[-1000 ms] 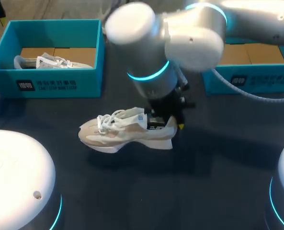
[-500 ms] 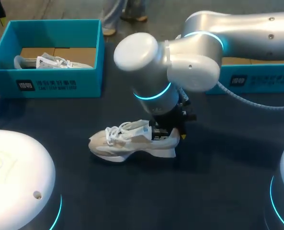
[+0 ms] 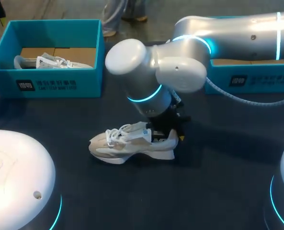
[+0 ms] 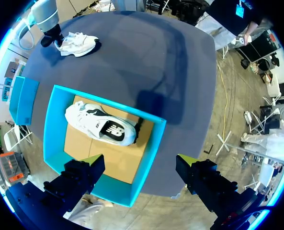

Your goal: Take the shoe out of the shoebox, open the shoe tongue, remove and reinsert the insole, then place the shoe into the shoebox

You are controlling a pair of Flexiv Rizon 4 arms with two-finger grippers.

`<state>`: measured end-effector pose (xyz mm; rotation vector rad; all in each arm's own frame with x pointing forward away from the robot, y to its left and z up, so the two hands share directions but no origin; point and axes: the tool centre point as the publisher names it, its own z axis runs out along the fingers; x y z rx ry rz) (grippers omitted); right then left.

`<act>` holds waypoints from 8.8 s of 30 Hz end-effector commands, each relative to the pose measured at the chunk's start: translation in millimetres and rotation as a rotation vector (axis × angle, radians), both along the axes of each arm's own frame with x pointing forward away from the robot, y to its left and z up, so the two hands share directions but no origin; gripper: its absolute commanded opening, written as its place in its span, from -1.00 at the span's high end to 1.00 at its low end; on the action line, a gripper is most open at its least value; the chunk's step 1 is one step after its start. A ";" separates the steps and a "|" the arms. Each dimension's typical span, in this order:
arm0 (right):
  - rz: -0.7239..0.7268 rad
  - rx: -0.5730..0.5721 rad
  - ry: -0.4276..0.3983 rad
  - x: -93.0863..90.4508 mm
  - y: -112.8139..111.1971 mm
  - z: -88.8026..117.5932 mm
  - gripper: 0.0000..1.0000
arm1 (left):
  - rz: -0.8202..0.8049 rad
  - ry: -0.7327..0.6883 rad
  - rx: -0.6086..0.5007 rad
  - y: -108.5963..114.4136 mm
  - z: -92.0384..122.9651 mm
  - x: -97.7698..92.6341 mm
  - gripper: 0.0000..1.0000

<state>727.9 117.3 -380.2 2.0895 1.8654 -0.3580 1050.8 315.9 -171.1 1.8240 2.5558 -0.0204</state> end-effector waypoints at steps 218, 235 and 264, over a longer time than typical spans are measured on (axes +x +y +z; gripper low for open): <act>1.645 0.895 -0.501 21.0 9.0 -28.7 -1.00 | -0.001 -0.001 0.003 0.3 0.3 -0.7 -1.00; 1.680 0.921 -0.500 21.7 28.9 -39.7 -1.00 | -0.001 -0.001 0.003 0.3 0.3 -0.7 -1.00; 1.647 0.923 -0.600 9.8 47.1 -50.8 -1.00 | -0.001 -0.001 0.003 0.3 0.3 -0.7 -1.00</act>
